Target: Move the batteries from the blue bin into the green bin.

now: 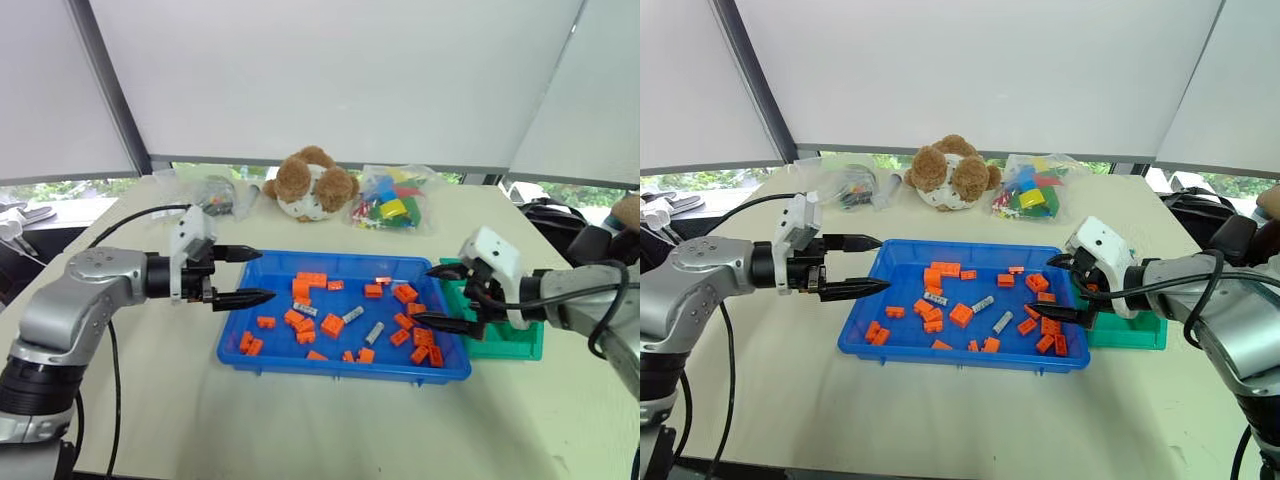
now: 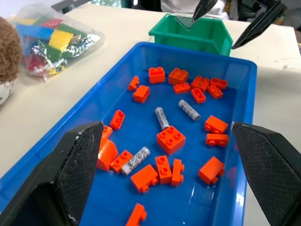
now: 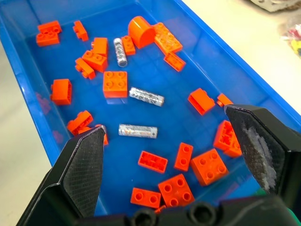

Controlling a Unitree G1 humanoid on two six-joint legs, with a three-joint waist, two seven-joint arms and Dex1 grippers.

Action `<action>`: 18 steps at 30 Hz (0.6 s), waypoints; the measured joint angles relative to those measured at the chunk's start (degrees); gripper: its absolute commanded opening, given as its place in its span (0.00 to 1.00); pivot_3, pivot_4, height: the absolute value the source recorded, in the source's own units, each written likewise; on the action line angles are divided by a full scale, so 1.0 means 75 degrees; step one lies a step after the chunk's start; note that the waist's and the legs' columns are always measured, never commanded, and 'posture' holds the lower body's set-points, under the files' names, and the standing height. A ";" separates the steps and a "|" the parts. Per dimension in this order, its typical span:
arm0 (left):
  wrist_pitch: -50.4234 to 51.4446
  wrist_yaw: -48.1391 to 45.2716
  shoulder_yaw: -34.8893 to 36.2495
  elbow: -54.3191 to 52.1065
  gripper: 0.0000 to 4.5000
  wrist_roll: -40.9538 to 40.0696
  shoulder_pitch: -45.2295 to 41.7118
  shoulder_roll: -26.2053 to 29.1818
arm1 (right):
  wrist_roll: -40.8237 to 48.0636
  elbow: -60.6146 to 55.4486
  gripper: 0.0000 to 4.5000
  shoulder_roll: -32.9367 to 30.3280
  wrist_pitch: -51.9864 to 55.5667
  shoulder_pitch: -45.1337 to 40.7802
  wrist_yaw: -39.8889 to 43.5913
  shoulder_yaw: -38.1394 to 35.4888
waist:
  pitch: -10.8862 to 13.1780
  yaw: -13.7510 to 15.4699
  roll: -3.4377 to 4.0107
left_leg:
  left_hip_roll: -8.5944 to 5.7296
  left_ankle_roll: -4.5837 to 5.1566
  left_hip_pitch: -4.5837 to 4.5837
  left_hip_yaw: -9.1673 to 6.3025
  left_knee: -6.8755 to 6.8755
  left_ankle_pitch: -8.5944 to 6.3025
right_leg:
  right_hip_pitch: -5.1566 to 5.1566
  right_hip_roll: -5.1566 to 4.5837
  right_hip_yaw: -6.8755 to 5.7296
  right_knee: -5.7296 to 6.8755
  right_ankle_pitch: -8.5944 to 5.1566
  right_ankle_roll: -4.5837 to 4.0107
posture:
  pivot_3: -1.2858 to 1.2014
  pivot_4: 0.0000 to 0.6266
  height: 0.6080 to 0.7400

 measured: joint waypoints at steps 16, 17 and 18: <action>0.0128 0.0337 0.0309 -0.0365 1.00 -0.0418 0.0330 0.0006 | -0.0145 0.0344 0.99 0.0005 -0.0112 -0.0442 0.0263 0.0409 | 0.0000 -0.0004 0.0000 | 0.0000 0.0001 0.0000 0.0002 0.0000 0.0000 | -0.0001 -0.0001 0.0000 0.0000 0.0000 0.0000 | 0.52 0.24 0.90; 0.0122 0.0338 0.0309 -0.0365 1.00 -0.0418 0.0329 0.0006 | -0.0147 0.0371 0.99 0.0005 -0.0113 -0.0488 0.0276 0.0418 | 0.0000 -0.0005 0.0000 | 0.0000 0.0001 0.0000 0.0002 0.0000 0.0000 | -0.0001 -0.0001 0.0001 0.0000 0.0000 0.0000 | 0.52 0.24 0.90; 0.0117 0.0339 0.0309 -0.0364 1.00 -0.0418 0.0329 0.0006 | -0.0151 0.0400 0.99 0.0009 -0.0119 -0.0529 0.0282 0.0423 | 0.0000 -0.0005 0.0000 | 0.0000 0.0001 0.0000 0.0002 0.0000 0.0000 | -0.0001 0.0000 0.0001 0.0000 0.0000 0.0000 | 0.52 0.24 0.90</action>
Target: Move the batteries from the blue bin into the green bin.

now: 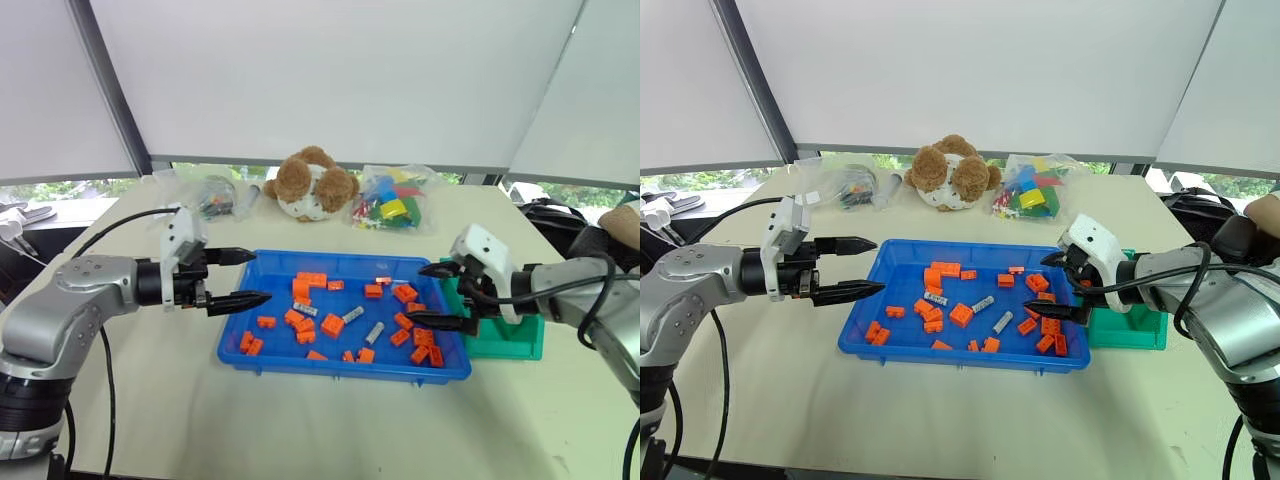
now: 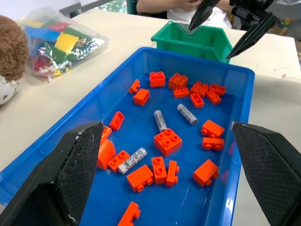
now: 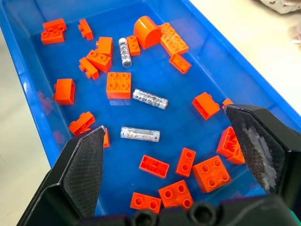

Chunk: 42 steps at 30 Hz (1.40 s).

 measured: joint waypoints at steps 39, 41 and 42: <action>-0.0094 -0.0035 0.0001 0.0287 1.00 0.0107 -0.0283 0.0216 | -0.3203 0.5363 0.99 0.5366 -0.0842 -0.2980 -0.1723 0.3346 | -0.0002 -0.0053 -0.0005 | 0.0005 -0.0028 -0.0017 0.0020 -0.0008 0.0016 | -0.0025 0.0002 -0.0001 0.0003 0.0002 -0.0001 | 0.52 0.24 0.90; -0.0094 -0.0024 0.0001 0.0286 1.00 0.0117 -0.0283 0.0216 | -0.3299 0.5436 0.99 0.5482 -0.0845 -0.2952 -0.1713 0.3348 | -0.0002 -0.0054 -0.0005 | 0.0005 -0.0028 -0.0017 0.0020 -0.0008 0.0016 | -0.0025 0.0001 -0.0001 0.0003 0.0002 -0.0001 | 0.52 0.24 0.90; -0.0095 -0.0015 0.0001 0.0286 1.00 0.0125 -0.0283 0.0216 | -0.3339 0.5436 0.99 0.5505 -0.0845 -0.2937 -0.1674 0.3390 | -0.0002 -0.0054 -0.0005 | 0.0005 -0.0028 -0.0017 0.0020 -0.0008 0.0016 | -0.0025 0.0001 -0.0001 0.0003 0.0002 -0.0001 | 0.52 0.24 0.90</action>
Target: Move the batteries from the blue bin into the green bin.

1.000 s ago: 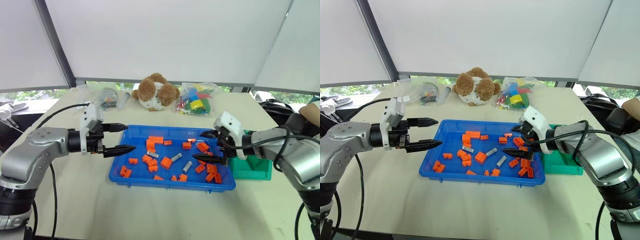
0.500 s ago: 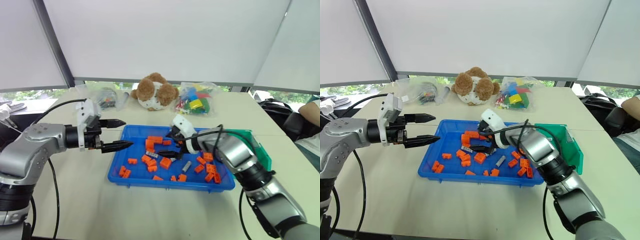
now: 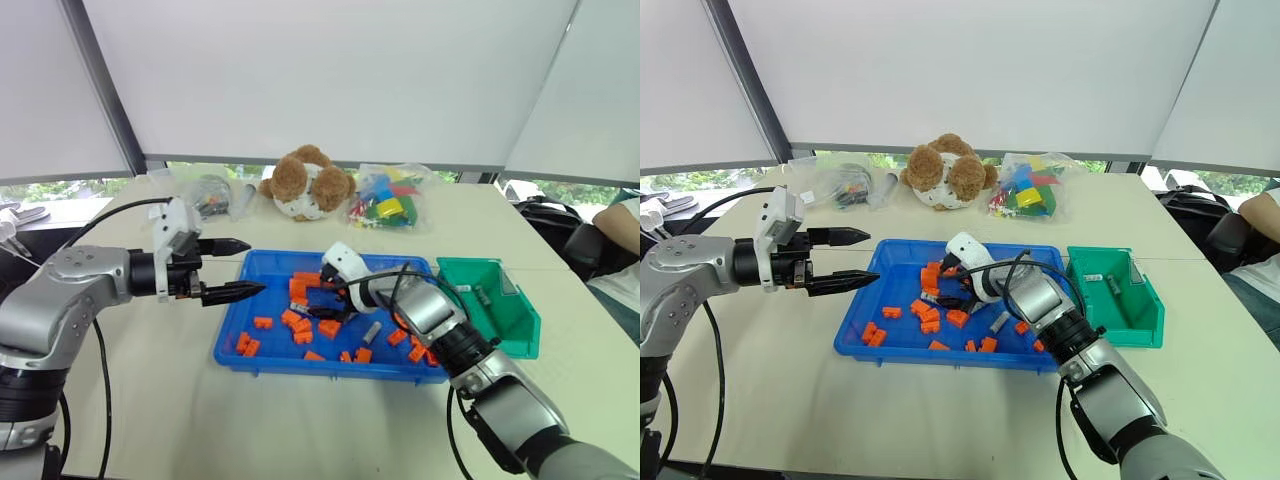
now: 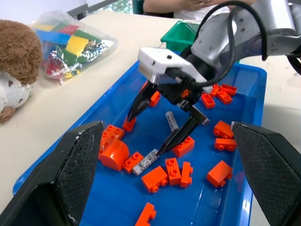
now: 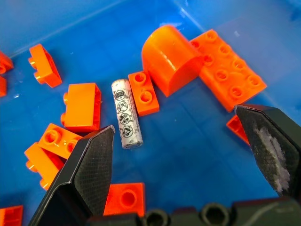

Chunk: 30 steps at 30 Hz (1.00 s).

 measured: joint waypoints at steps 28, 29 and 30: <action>-0.0122 0.0167 -0.0001 -0.0138 1.00 0.0012 0.0219 -0.0004 | -0.0535 -0.0226 0.01 0.0436 0.0415 0.0372 0.0463 -0.0171 | -0.0002 0.0027 -0.0001 | 0.0000 -0.0001 0.0010 -0.0001 0.0001 0.0000 | 0.0012 -0.0001 -0.0001 0.0001 0.0000 0.0000 | 0.52 0.24 0.90; -0.0133 0.0166 -0.0005 -0.0136 1.00 0.0014 0.0218 -0.0007 | -0.0423 -0.0619 0.01 0.0326 0.0751 0.0488 0.0455 -0.0342 | -0.0001 0.0036 -0.0001 | 0.0000 -0.0001 0.0008 0.0000 0.0002 0.0000 | 0.0010 -0.0003 -0.0001 0.0000 0.0000 0.0000 | 0.52 0.24 0.90; -0.0152 0.0162 -0.0011 -0.0135 1.00 0.0015 0.0218 -0.0011 | -0.0326 -0.1058 0.01 0.0189 0.1090 0.0547 0.0417 -0.0553 | -0.0001 0.0042 0.0000 | -0.0001 -0.0002 0.0003 0.0001 0.0002 0.0000 | 0.0005 -0.0004 -0.0001 0.0000 0.0000 0.0000 | 0.52 0.24 0.90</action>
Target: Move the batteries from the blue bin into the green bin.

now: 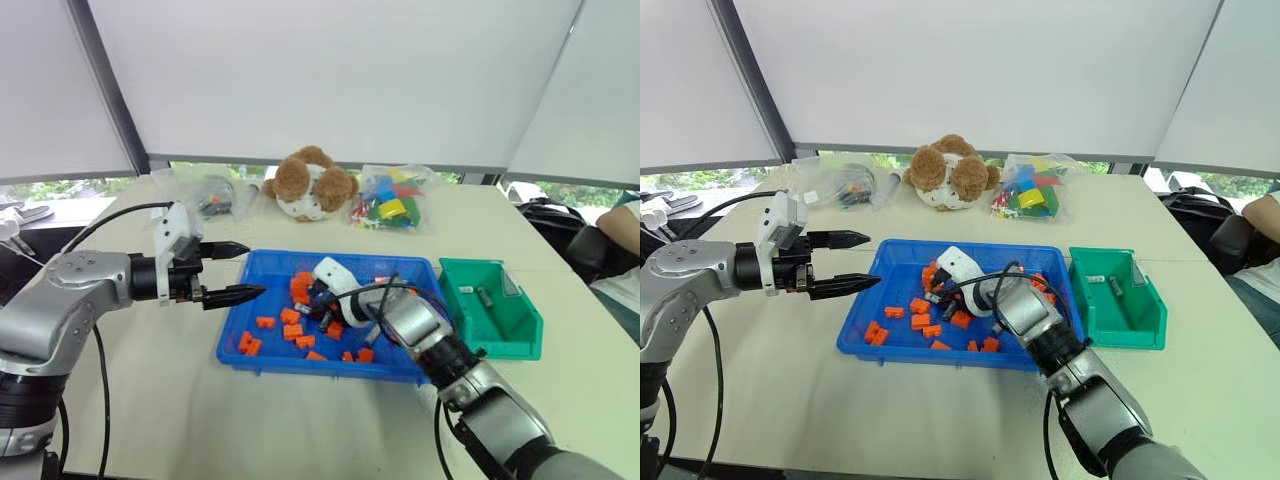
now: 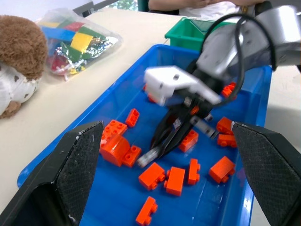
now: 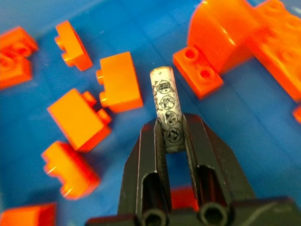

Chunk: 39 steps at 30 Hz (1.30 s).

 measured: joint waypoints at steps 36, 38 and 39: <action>-0.0429 -0.0353 -0.0544 0.0464 1.00 0.0328 -0.0317 -0.0499 | 0.1788 -0.2689 0.99 -0.4659 0.1002 0.2101 0.0320 -0.3655 | 0.0002 -0.0244 0.0002 | -0.0002 0.0010 0.0021 0.0002 -0.0024 -0.0006 | 0.0005 0.0006 0.0014 -0.0011 -0.0001 0.0001 | 0.52 0.24 0.90; -0.0429 -0.0357 -0.0552 0.0473 1.00 0.0330 -0.0358 -0.0499 | 0.2048 -0.3113 0.99 -0.4515 0.0811 0.1788 0.0653 -0.3268 | 0.0002 -0.0248 0.0002 | 0.0000 0.0011 0.0022 -0.0003 -0.0026 -0.0006 | 0.0006 0.0011 0.0012 -0.0010 -0.0001 0.0001 | 0.52 0.24 0.90; -0.0429 -0.0358 -0.0570 0.0480 1.00 0.0331 -0.0393 -0.0499 | 0.2114 -0.3218 0.99 -0.4420 0.0662 0.1656 0.0806 -0.3002 | 0.0002 -0.0229 0.0002 | 0.0000 0.0011 0.0021 -0.0004 -0.0026 -0.0006 | 0.0006 0.0011 0.0011 -0.0010 -0.0002 0.0001 | 0.52 0.24 0.90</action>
